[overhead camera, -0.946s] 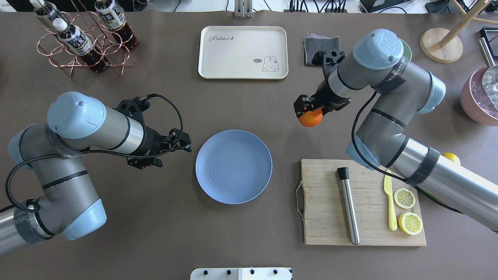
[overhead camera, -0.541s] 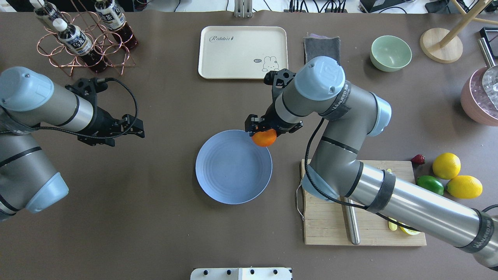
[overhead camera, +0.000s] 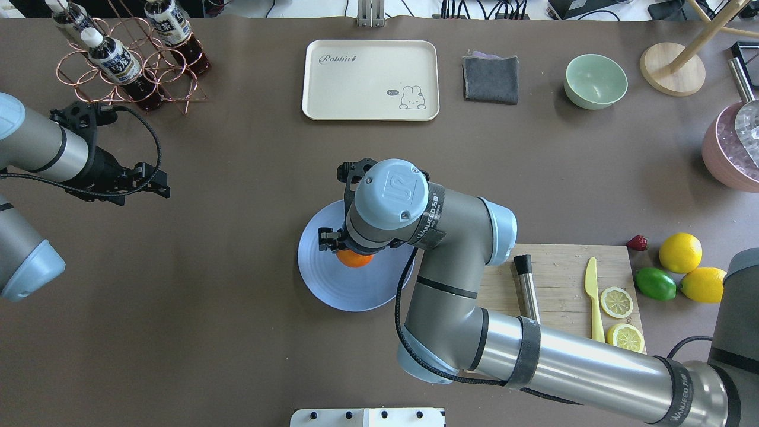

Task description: Pick orange to plate

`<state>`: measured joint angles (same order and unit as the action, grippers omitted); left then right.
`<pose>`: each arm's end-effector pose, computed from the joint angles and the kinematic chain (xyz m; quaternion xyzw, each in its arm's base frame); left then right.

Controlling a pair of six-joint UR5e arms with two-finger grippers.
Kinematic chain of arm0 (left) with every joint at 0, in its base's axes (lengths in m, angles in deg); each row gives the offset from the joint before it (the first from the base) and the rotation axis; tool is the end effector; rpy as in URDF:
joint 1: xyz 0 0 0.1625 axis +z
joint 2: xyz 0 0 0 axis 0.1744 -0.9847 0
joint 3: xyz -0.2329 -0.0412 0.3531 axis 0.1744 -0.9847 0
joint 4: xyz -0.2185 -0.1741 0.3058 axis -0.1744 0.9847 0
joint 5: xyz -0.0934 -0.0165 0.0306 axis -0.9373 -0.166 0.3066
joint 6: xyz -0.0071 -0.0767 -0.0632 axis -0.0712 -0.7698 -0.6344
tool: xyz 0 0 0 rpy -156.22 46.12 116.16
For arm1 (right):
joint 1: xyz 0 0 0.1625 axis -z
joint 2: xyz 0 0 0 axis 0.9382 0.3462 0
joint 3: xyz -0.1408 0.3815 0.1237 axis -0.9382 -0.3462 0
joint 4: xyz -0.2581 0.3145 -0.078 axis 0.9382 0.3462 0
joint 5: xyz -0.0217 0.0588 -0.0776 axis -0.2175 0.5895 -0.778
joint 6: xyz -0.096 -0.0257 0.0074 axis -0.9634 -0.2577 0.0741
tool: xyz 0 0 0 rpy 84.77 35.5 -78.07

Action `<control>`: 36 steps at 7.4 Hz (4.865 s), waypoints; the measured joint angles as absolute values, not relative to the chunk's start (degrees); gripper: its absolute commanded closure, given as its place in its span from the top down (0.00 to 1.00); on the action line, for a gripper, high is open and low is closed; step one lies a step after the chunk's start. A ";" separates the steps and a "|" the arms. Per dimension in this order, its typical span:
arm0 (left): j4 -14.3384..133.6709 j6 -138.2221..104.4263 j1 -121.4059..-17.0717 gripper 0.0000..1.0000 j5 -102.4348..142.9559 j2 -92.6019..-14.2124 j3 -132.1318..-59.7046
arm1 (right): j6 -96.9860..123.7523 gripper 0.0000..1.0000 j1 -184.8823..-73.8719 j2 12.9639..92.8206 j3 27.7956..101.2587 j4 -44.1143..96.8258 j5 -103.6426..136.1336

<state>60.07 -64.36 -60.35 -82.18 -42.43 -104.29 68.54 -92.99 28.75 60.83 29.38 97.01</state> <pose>0.3016 -0.4848 0.4505 0.0190 0.4523 -0.0637 0.8894 -0.6168 -0.3841 0.1731 0.0593 -0.4577 -0.0164 0.8870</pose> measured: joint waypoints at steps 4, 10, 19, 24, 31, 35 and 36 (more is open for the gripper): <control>60.32 -63.11 -61.00 0.97 -82.22 -41.66 -104.00 | 68.52 0.99 -91.65 28.96 58.93 29.67 95.17; 59.42 -60.07 -64.10 0.97 -84.95 -40.81 -104.17 | 67.59 1.00 -96.74 31.23 62.70 30.96 98.76; 47.47 -2.76 -100.08 0.97 -97.08 -28.66 -94.49 | -0.79 1.00 -148.89 76.14 69.28 34.19 129.22; 49.09 -1.23 -100.81 0.97 -95.25 -27.83 -92.90 | -7.36 1.00 -157.35 78.09 64.87 34.46 129.28; 52.56 -1.36 -100.76 0.97 -92.03 -26.45 -93.28 | -7.49 1.00 -157.43 78.22 64.23 34.10 129.23; 53.49 -1.26 -100.89 0.97 -92.10 -26.28 -93.50 | -7.48 1.00 -157.38 77.84 63.07 33.88 129.20; 53.51 -1.23 -100.87 0.97 -92.13 -26.26 -93.52 | -7.50 1.00 -157.31 77.74 62.79 33.87 129.19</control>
